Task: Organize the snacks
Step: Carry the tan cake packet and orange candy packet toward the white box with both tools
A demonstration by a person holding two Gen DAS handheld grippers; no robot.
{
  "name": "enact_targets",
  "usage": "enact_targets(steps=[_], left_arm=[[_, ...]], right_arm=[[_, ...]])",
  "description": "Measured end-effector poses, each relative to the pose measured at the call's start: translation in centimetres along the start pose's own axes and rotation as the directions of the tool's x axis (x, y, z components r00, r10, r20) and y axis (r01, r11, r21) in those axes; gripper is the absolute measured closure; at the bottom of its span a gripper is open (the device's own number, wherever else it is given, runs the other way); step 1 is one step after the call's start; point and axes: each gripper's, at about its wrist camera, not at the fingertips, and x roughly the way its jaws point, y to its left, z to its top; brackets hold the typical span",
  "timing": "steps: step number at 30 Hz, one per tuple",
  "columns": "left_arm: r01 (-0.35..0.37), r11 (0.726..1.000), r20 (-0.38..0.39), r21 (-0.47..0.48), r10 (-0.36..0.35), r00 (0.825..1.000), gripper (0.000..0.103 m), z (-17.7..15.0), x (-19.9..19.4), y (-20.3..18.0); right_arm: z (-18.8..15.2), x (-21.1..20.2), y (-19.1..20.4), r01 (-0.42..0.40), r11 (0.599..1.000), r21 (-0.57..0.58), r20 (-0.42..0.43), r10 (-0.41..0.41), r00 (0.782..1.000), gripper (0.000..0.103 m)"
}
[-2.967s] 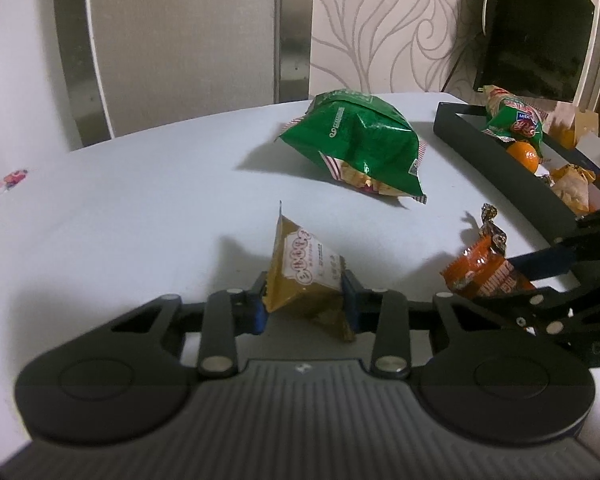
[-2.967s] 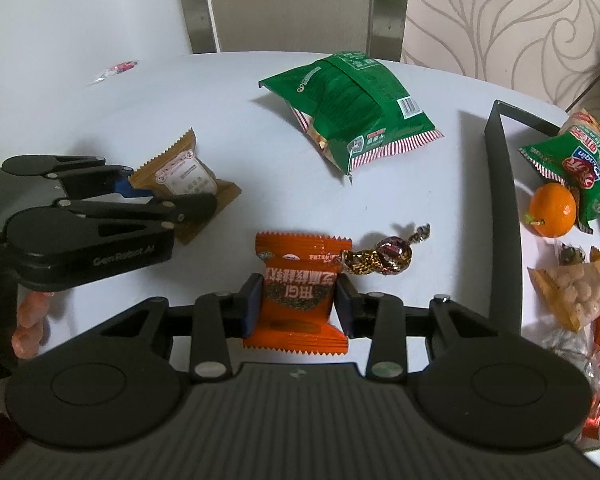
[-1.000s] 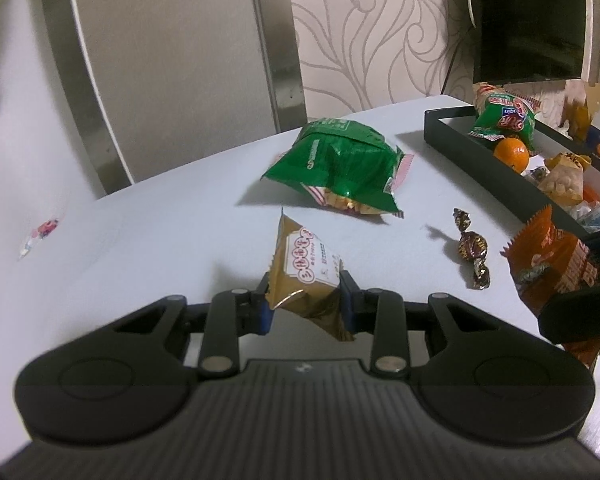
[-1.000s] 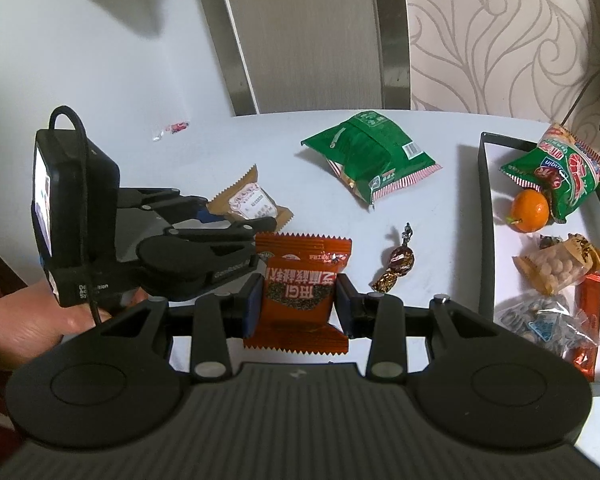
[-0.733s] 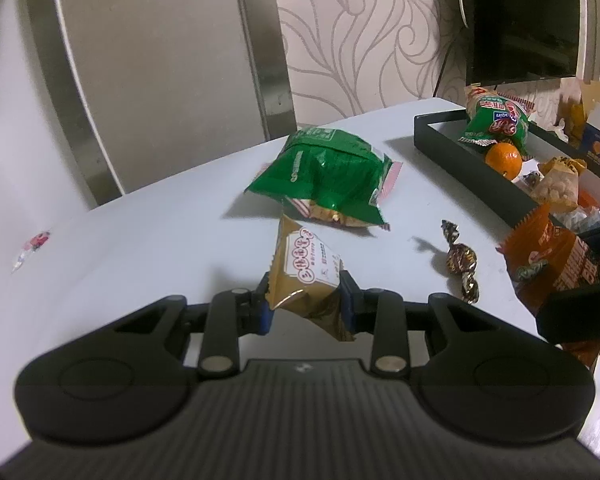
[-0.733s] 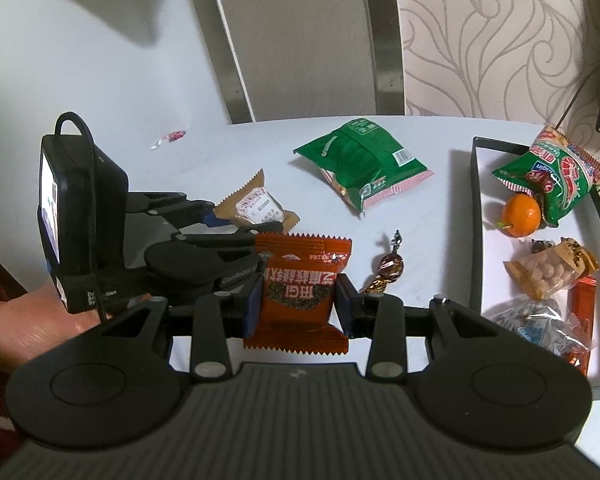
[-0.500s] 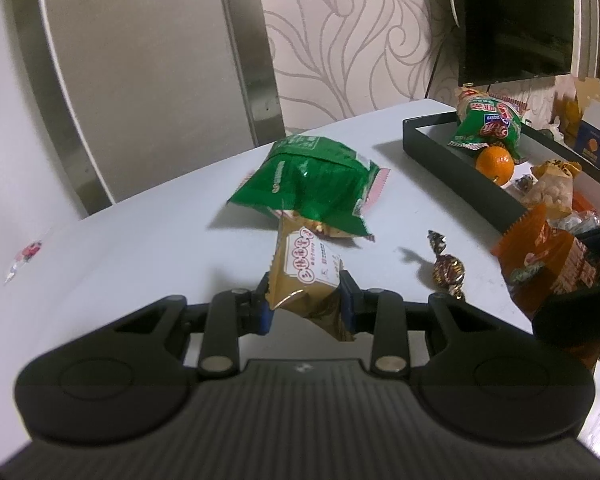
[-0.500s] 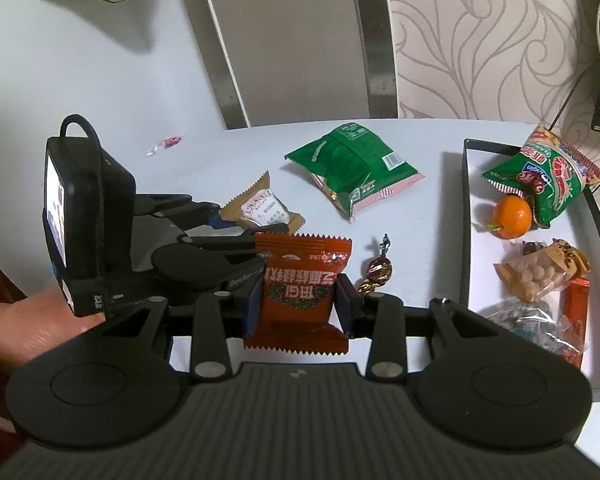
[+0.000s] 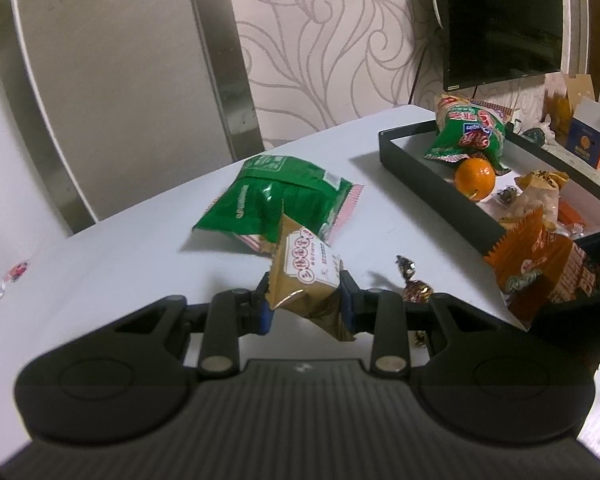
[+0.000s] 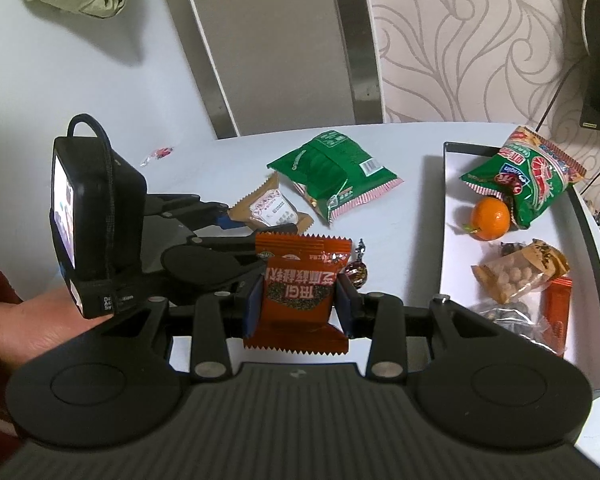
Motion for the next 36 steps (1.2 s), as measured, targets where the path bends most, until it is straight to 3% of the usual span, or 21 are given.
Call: enact_targets(steps=[36], left_arm=[[0.127,0.991,0.034,0.042,-0.129,0.991,0.068,4.8,4.0,-12.1]], right_arm=[[-1.6,-4.8,-11.7,0.102,0.990,0.094,0.017,-0.105,0.994,0.060]])
